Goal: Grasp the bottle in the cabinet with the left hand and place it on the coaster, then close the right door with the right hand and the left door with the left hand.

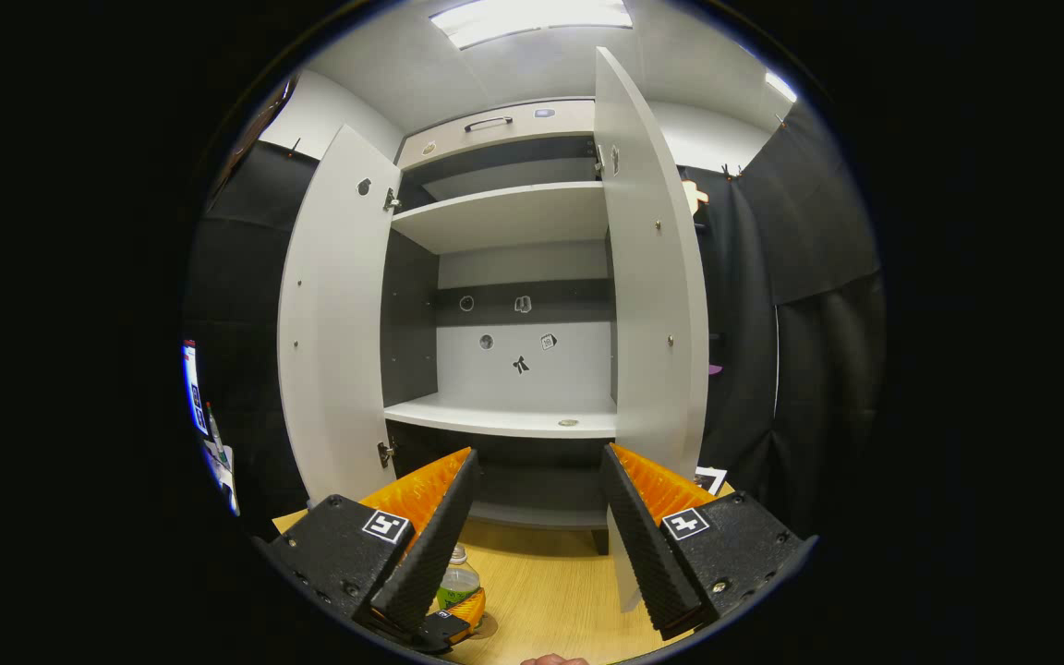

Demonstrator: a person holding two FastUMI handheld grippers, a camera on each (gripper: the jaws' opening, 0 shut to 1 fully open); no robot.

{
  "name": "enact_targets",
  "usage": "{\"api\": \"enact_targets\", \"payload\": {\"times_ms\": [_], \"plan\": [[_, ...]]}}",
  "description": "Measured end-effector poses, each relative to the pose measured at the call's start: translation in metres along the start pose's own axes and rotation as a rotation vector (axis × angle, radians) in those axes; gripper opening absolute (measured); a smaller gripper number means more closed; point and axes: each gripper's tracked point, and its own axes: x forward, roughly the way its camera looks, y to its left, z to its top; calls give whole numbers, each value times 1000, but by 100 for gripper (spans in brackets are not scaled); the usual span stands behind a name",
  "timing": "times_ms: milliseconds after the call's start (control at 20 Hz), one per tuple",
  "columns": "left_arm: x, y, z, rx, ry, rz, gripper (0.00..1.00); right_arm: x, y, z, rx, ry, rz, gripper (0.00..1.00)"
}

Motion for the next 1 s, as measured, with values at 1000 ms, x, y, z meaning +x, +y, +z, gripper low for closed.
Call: {"api": "enact_targets", "payload": {"times_ms": [1000], "plan": [[-26,-5,7,7,5,-56,95,1,-2,-14,17,28,-6,82]]}}
